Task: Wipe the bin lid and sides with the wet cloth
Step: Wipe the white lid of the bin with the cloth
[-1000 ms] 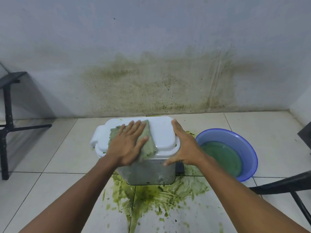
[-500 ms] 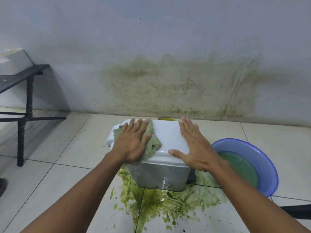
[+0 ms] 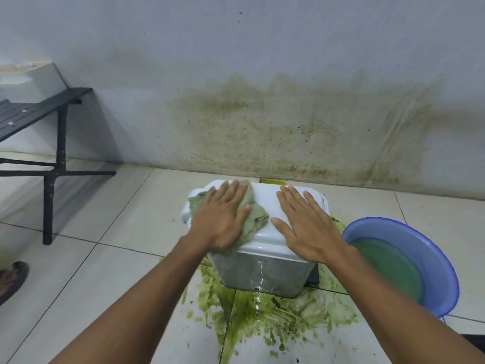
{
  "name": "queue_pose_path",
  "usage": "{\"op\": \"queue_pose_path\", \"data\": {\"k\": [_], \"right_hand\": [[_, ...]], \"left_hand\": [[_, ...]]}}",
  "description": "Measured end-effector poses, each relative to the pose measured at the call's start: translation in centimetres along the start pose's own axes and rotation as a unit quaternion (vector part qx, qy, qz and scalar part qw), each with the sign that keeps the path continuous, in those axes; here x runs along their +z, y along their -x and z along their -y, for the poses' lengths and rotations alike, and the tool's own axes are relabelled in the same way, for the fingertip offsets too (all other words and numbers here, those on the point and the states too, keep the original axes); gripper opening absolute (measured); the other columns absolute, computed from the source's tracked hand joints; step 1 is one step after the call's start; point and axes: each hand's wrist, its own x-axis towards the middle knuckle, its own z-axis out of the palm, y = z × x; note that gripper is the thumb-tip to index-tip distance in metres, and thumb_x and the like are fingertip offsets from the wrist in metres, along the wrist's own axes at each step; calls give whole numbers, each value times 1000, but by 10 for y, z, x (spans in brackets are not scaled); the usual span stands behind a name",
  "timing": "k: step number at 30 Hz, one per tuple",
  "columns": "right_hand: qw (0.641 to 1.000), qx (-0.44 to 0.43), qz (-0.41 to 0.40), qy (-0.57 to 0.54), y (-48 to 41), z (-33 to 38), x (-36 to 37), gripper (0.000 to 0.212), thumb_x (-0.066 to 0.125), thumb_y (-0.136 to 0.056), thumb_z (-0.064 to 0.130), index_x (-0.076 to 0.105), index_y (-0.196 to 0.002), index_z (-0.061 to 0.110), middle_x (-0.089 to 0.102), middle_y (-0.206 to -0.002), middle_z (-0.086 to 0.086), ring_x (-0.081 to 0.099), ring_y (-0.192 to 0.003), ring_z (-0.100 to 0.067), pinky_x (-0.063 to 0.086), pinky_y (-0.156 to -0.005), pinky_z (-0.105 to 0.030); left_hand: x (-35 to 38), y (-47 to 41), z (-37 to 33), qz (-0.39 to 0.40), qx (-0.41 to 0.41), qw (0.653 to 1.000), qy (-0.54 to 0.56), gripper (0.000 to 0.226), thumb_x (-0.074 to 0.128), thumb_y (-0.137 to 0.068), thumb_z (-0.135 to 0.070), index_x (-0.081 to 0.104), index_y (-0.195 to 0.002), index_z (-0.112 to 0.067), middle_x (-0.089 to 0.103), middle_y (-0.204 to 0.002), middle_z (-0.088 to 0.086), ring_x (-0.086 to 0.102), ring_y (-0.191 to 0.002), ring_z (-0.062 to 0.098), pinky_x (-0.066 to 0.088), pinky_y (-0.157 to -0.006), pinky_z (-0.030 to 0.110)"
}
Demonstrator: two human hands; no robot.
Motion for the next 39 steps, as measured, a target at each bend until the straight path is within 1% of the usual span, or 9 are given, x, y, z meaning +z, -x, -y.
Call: {"op": "queue_pose_path", "data": {"k": [3,6,11,14,22,24,29,33,39], "right_hand": [[1000,3,6,2,0,0,0,87,-12,-86,62,-6,-160,16,-15,-167,4,-18,-152,-8,-8,-125,-36],[1000,4,12,4,-1,0,-2,74,1,-99,59,-6,-160,16,-14,-167,3,-17,-152,-8,-9,-125,-36],[1000,3,-2,11,-1,-1,2,89,-11,-85,64,-3,-160,17,-10,-168,3,-14,-153,-8,-6,-126,-38],[1000,-1,-3,16,0,-1,2,91,-8,-87,73,-6,-160,18,-13,-167,3,-15,-153,-9,-6,-126,-38],[1000,10,16,2,1,3,-3,74,6,-101,59,-7,-160,16,-16,-166,3,-18,-152,-8,-9,-125,-38],[1000,11,12,-7,0,2,-4,74,1,-99,58,-4,-160,17,-14,-167,4,-16,-152,-7,-9,-125,-37],[999,20,13,-26,-5,1,-7,61,21,-108,41,3,-161,17,-7,-168,5,-10,-153,-7,-8,-125,-33],[996,27,29,-85,-20,-12,-21,58,27,-108,40,12,-161,22,1,-168,5,-3,-154,-10,-4,-124,-29],[994,80,60,-47,-30,-8,-20,65,20,-104,55,2,-161,28,-3,-169,-4,-5,-155,-21,-4,-125,-40]], "left_hand": [[-11,-14,35,4,-85,996,6,65,16,-107,-53,8,-164,-21,5,-171,2,-1,-158,22,-1,-128,43],[-15,-45,24,20,-127,992,-5,65,17,-108,-50,9,-164,-17,6,-171,7,0,-158,26,-1,-127,49],[3,-22,-41,23,0,1000,1,63,12,-108,-48,-3,-163,-22,-7,-171,-1,-12,-157,18,-10,-126,43],[6,14,-24,-3,25,1000,6,62,11,-108,-50,-1,-163,-25,-5,-170,-7,-11,-156,12,-8,-127,39],[-11,-26,29,14,-169,985,26,67,15,-108,-49,3,-164,-14,0,-172,7,-4,-158,27,1,-127,48],[-5,-36,-2,15,-150,988,10,69,12,-107,-51,0,-163,-13,-2,-172,7,-6,-158,26,-1,-127,48],[17,15,-44,-37,-17,999,17,68,3,-104,-55,0,-164,-22,-2,-171,-4,-8,-157,13,-8,-127,37],[19,29,-12,-87,-47,995,17,68,3,-102,-57,11,-163,-28,8,-170,-9,-3,-157,9,-7,-127,34],[10,-25,8,-85,-49,995,28,63,11,-105,-50,19,-163,-25,17,-170,-5,4,-157,14,-4,-127,39]]}}
